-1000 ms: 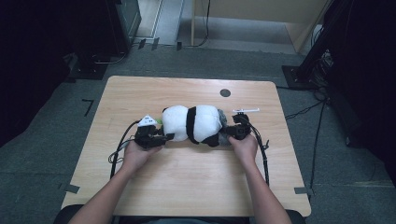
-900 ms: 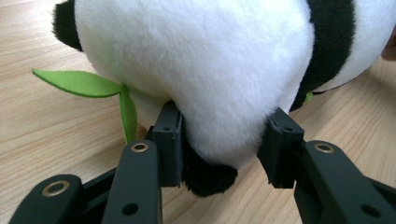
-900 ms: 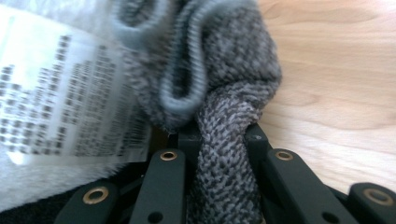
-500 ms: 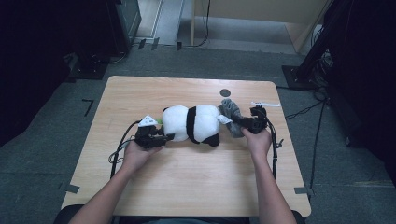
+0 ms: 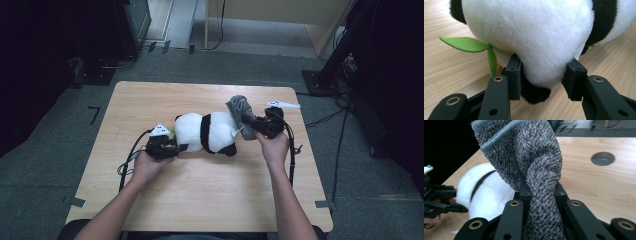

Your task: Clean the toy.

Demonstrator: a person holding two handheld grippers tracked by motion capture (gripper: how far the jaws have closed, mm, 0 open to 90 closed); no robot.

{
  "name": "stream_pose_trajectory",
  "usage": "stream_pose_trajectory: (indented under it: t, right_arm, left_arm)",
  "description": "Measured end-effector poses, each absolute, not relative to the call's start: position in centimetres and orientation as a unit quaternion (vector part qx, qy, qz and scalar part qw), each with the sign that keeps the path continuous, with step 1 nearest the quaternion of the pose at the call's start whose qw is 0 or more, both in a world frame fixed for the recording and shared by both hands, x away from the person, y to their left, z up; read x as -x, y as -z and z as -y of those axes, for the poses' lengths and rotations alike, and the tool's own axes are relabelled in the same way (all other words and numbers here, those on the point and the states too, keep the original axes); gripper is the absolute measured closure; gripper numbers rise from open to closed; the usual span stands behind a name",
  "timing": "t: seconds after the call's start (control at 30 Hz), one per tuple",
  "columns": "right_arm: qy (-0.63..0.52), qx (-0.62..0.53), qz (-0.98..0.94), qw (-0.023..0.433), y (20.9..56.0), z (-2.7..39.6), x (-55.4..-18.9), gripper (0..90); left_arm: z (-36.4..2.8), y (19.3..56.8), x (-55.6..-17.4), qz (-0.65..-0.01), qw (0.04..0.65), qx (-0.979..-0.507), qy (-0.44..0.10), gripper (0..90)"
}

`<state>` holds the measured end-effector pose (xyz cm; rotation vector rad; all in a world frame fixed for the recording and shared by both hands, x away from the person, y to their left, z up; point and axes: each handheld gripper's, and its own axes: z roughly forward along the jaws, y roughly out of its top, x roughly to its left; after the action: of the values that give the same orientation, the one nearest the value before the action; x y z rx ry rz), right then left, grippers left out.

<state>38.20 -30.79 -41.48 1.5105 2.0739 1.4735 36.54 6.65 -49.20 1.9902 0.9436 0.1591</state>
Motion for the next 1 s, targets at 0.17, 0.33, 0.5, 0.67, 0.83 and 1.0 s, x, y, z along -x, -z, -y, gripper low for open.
stream_pose_trajectory:
  t: [0.17, 0.33, 0.5, 0.67, 0.83, 1.0]
  right_arm:
    - [-0.479, -0.498, -0.719, 0.082, 42.2, 29.5, -38.4, 77.3]
    - [-0.47, -0.497, -0.724, 0.088, 42.8, 28.8, -38.4, 77.3]
    - [-0.465, -0.499, -0.726, 0.089, 43.3, 28.9, -38.5, 77.3]
    - [-0.462, -0.506, -0.723, 0.083, 44.2, 29.2, -38.7, 77.3]
    - [-0.453, -0.515, -0.723, 0.074, 44.9, 29.6, -38.9, 77.4]
    - [-0.454, -0.522, -0.719, 0.062, 45.8, 29.8, -39.0, 77.5]
  left_arm:
    - [-6.6, 49.2, -36.5, -0.381, 0.449, -0.806, -0.066, 56.3]
    - [-6.6, 49.2, -36.5, -0.382, 0.449, -0.805, -0.066, 56.3]
    - [-6.6, 49.2, -36.5, -0.382, 0.45, -0.805, -0.067, 56.2]
    - [-6.5, 49.2, -36.5, -0.383, 0.452, -0.803, -0.067, 56.2]
    - [-6.5, 49.1, -36.5, -0.383, 0.453, -0.802, -0.066, 56.2]
    - [-6.5, 49.2, -36.5, -0.384, 0.454, -0.801, -0.065, 56.2]
